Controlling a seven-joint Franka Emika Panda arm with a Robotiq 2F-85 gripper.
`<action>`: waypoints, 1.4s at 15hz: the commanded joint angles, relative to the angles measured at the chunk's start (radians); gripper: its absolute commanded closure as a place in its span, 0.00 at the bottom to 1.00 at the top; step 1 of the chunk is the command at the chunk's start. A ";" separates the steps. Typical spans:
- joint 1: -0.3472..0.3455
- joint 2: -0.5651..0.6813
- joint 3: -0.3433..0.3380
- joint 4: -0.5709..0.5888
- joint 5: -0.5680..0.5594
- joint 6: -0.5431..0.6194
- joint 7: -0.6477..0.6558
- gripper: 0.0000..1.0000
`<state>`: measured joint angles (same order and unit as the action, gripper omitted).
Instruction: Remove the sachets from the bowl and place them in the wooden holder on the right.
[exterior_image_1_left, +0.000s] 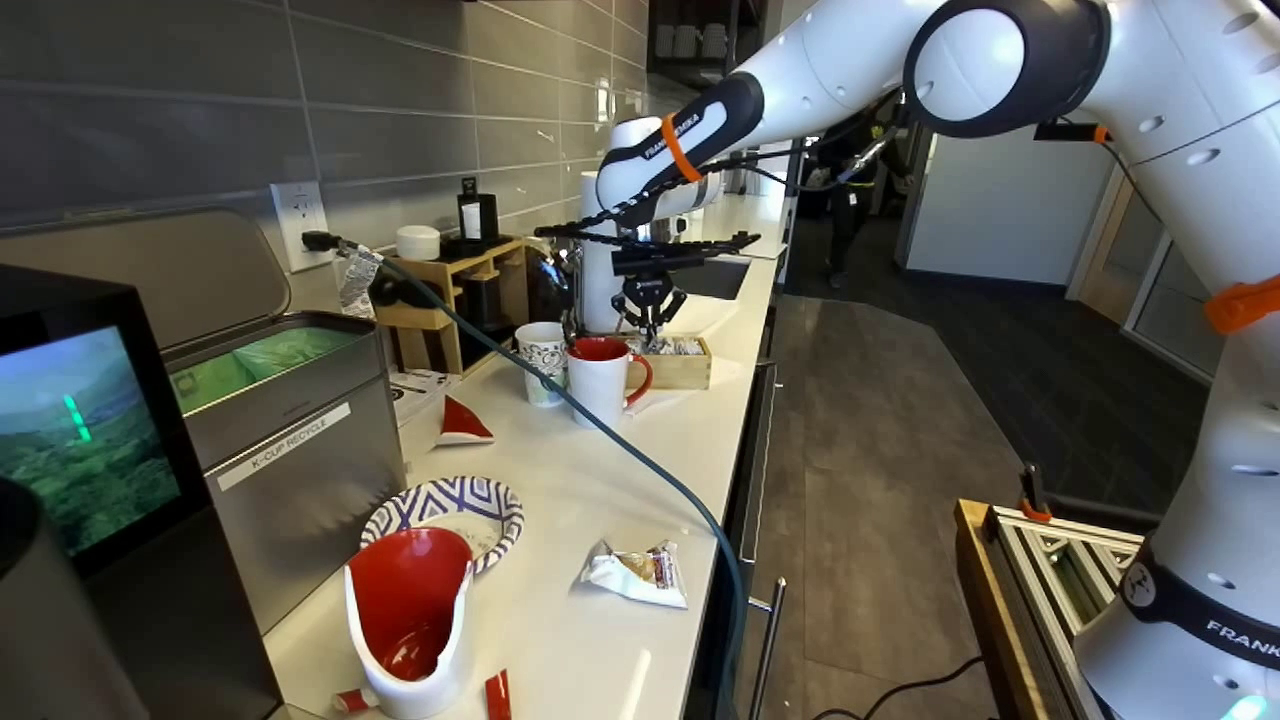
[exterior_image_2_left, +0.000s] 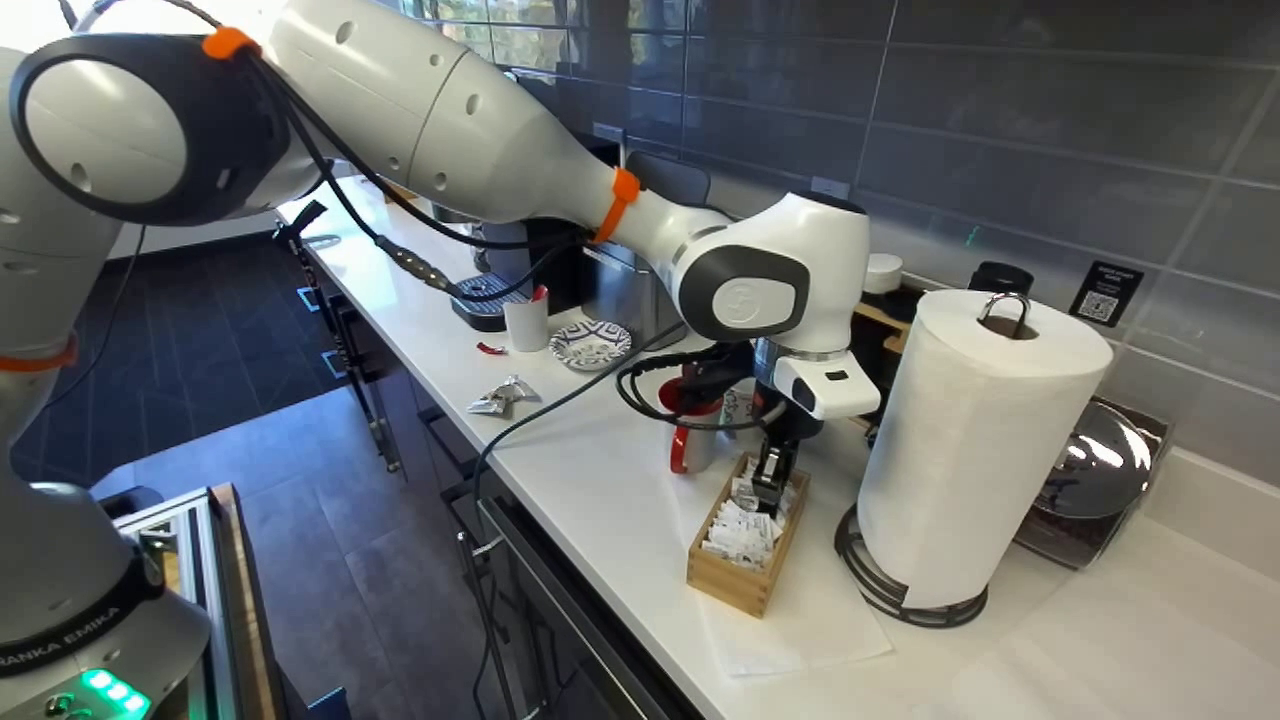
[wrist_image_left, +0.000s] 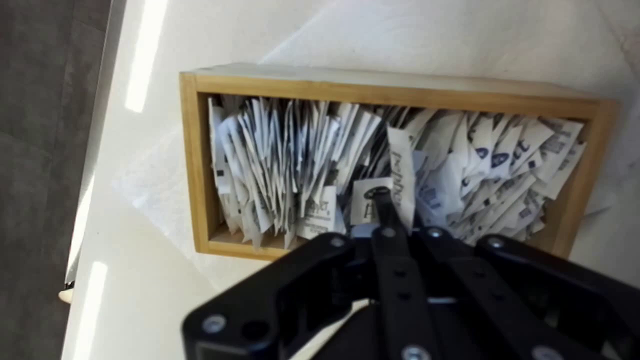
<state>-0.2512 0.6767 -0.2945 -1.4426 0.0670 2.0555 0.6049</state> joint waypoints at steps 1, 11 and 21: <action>0.018 0.051 -0.024 0.040 -0.042 -0.019 0.055 0.98; 0.009 -0.025 -0.017 0.002 -0.069 -0.058 0.015 0.15; 0.003 -0.101 -0.002 0.002 -0.059 -0.162 -0.075 0.00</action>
<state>-0.2400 0.6003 -0.3062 -1.4271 -0.0001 1.9295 0.5516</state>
